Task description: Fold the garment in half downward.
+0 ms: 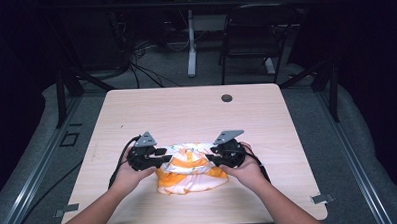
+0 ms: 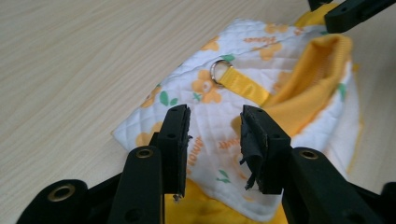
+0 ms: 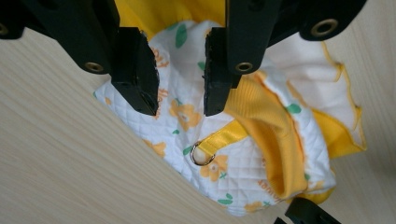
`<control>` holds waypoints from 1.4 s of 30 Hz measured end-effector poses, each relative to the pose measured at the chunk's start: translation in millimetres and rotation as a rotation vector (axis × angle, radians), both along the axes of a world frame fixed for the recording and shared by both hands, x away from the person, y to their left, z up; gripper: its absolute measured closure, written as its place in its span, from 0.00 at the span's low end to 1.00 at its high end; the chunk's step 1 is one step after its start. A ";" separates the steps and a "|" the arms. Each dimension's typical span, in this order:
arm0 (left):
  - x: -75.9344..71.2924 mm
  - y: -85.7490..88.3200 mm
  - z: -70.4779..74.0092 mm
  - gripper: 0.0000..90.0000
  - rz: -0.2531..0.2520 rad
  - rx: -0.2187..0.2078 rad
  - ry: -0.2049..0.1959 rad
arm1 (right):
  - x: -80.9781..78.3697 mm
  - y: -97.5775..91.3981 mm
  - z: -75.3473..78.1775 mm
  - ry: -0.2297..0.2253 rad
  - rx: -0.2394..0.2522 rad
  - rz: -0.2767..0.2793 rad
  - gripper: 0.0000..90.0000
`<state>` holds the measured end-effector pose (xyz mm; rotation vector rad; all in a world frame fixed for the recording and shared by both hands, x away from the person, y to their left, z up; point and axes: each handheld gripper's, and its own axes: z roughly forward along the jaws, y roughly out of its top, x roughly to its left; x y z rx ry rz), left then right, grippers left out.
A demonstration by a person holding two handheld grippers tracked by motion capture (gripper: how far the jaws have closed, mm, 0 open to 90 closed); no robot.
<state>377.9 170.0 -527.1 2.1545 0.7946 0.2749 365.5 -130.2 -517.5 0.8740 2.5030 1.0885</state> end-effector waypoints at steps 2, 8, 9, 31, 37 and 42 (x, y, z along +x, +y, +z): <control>4.7 -1.2 -3.4 0.68 0.013 0.010 0.011 | 4.9 2.6 -0.8 0.012 0.005 -0.003 0.71; 2.0 -5.4 -11.6 0.60 -0.020 0.005 0.046 | 9.9 9.8 -8.7 0.058 -0.015 0.021 0.67; 0.2 -6.2 -12.6 0.59 -0.030 0.001 0.048 | 8.9 9.9 -9.3 0.061 -0.015 0.029 0.67; -34.9 -6.5 -31.7 0.42 -0.192 0.050 0.063 | -23.3 -1.2 -39.7 0.108 -0.061 0.094 0.60; -36.1 -3.0 -37.9 0.41 -0.182 0.041 0.067 | -25.5 -5.0 -43.8 0.098 -0.069 0.101 0.61; -37.9 -3.2 -40.5 0.41 -0.185 0.043 0.060 | -27.3 -7.6 -46.9 0.096 -0.063 0.102 0.61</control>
